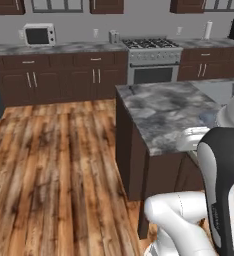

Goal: Retrieve the butter from the fridge and place it on a plate on the dining table. Then retrieve the butter knife by the fridge and place it near the plate.

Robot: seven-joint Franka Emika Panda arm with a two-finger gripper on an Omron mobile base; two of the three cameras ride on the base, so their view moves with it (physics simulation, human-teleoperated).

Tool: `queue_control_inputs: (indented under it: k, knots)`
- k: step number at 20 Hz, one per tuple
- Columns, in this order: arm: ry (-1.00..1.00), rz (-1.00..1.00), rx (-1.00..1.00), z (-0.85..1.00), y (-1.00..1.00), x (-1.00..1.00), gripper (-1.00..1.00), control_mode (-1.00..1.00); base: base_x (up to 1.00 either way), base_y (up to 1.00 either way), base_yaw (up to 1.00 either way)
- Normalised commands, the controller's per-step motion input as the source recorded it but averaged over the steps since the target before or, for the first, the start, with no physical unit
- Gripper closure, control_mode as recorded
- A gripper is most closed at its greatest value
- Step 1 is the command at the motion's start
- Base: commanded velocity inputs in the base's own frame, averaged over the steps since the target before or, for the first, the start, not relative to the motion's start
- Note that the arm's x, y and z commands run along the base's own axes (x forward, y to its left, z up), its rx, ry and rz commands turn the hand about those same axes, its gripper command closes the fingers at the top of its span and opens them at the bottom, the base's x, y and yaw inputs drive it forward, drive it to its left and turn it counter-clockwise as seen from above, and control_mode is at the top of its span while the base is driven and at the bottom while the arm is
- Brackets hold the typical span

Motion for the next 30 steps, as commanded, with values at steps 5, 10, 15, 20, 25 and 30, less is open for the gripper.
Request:
queue_control_inputs:
  k: [5,10,15,20,25,30]
  knots:
    - [0.00,0.00,0.00,0.00,0.00,0.00,1.00,1.00,0.00,-1.00,-0.03]
    - [0.00,0.00,0.00,0.00,0.00,0.00,1.00,1.00,0.00,-1.00,-0.02]
    - [0.00,0.00,0.00,0.00,0.00,0.00,1.00,1.00,0.00,-1.00,-0.04]
    - [0.00,0.00,0.00,0.00,0.00,0.00,1.00,1.00,0.20,-0.90,-0.14]
    - [0.00,0.00,0.00,0.00,0.00,0.00,1.00,1.00,0.51,-0.25,-0.11]
    - [0.00,0.00,0.00,0.00,0.00,0.00,1.00,1.00,0.52,0.16,-0.04]
